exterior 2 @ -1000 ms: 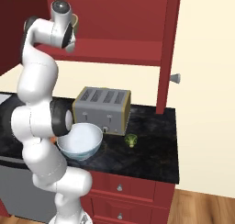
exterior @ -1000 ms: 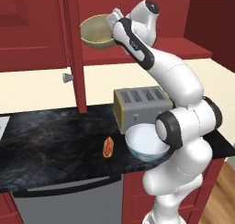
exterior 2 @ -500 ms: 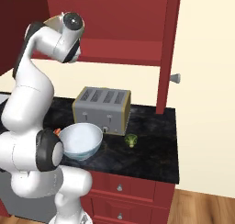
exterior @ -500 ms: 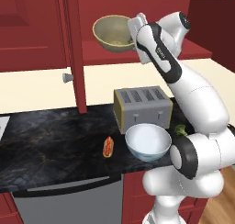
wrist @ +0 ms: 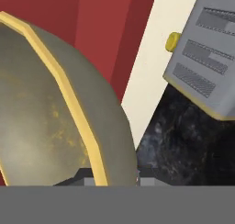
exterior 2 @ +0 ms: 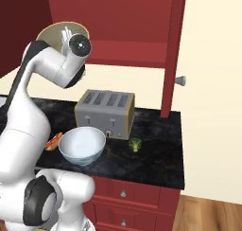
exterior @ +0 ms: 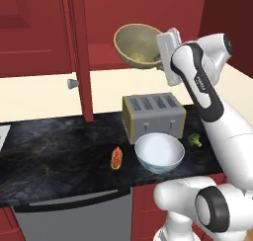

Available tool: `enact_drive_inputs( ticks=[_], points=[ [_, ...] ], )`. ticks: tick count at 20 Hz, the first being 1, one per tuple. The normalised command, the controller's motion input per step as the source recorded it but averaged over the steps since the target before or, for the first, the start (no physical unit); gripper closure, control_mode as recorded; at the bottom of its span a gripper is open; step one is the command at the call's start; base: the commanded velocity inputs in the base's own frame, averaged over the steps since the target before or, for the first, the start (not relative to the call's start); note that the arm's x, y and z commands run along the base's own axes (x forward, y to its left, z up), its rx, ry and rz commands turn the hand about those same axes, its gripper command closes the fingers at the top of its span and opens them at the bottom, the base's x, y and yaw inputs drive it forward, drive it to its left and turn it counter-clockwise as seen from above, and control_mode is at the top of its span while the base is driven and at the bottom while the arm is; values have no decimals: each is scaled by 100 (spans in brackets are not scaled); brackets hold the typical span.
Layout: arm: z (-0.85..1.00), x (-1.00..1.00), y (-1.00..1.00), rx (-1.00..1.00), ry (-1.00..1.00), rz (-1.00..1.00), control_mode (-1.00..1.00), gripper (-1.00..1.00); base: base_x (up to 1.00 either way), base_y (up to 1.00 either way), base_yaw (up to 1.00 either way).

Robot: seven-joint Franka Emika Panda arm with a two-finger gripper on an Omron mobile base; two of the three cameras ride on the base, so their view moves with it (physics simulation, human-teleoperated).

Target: Pick both bowls and place them on the counter. Then place the hot dog in one bowl and place the broccoli in the other bowl.

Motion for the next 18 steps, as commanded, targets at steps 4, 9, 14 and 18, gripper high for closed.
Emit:
enact_drive_inputs(
  ticks=[4,9,14,18],
  points=[
    [-38,-50,8,-11,6,10,-100,100,0,0,0],
    [-44,-48,8,-10,7,14,-100,100,0,0,0],
    [-50,-44,12,-4,7,16,-100,100,0,0,0],
    [-44,-27,28,-1,11,18,-100,100,0,0,0]
  ],
)
